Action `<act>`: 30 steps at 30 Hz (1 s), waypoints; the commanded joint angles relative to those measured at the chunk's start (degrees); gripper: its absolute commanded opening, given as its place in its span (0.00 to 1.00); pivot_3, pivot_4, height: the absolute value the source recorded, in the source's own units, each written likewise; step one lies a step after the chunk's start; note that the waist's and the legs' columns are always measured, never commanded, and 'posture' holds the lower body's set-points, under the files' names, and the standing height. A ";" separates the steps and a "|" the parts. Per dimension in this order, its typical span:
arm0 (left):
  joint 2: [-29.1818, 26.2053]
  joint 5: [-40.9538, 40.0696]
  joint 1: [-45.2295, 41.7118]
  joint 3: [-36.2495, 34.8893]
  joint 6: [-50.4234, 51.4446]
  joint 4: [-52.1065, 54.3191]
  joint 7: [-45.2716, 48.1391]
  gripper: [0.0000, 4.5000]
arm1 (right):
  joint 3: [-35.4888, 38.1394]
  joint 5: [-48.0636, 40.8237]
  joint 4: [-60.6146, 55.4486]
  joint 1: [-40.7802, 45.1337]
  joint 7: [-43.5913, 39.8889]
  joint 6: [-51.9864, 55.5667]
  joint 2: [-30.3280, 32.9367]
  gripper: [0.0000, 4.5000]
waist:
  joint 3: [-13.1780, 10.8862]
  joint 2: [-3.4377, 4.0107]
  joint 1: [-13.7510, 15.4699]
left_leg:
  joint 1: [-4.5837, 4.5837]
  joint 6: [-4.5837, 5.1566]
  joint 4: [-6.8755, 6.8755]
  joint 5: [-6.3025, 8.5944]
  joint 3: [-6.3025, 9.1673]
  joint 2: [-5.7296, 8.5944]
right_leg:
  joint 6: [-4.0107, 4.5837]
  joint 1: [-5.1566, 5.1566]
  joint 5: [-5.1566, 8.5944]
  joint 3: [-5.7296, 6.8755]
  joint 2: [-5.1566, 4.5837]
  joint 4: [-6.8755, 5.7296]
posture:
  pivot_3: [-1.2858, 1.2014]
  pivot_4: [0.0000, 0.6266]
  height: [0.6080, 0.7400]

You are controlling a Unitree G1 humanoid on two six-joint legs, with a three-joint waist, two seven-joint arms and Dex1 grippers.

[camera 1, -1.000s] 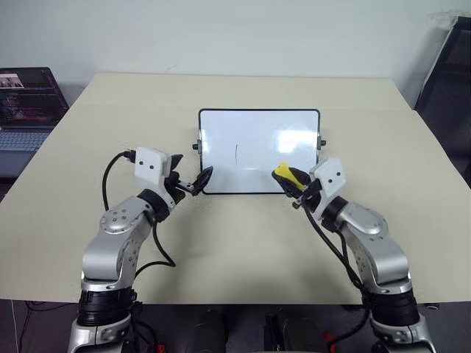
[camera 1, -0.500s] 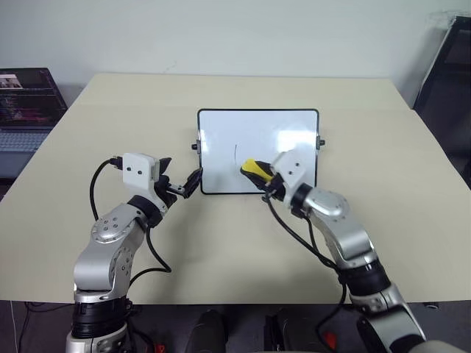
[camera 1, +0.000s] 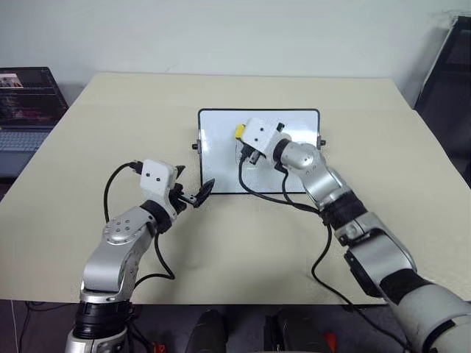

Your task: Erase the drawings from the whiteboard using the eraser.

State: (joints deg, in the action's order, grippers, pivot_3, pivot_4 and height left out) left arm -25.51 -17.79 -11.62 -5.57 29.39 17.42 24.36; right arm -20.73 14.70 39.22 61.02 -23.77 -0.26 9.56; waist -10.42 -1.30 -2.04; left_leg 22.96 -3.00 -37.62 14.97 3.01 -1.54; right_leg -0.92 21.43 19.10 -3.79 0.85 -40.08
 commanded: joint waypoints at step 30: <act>1.09 0.30 -1.58 0.86 -0.26 1.95 0.96 1.00 | -7.34 9.25 4.66 1.04 -15.19 -12.11 3.29 0.22 | 0.00 0.00 -0.52 | -0.11 -0.02 -0.23 -0.08 0.00 0.01 | 0.06 0.09 -0.03 -0.02 0.00 -0.64 | 0.52 0.24 1.00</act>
State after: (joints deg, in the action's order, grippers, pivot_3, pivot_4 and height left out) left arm -24.50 -16.85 -12.38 -4.33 29.50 16.33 25.46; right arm -27.13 24.48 45.49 63.08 -35.12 -11.89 12.13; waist -10.42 -1.30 -2.56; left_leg 22.85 -3.02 -37.85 14.89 3.02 -1.52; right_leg -0.85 21.50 19.07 -3.80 0.85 -40.72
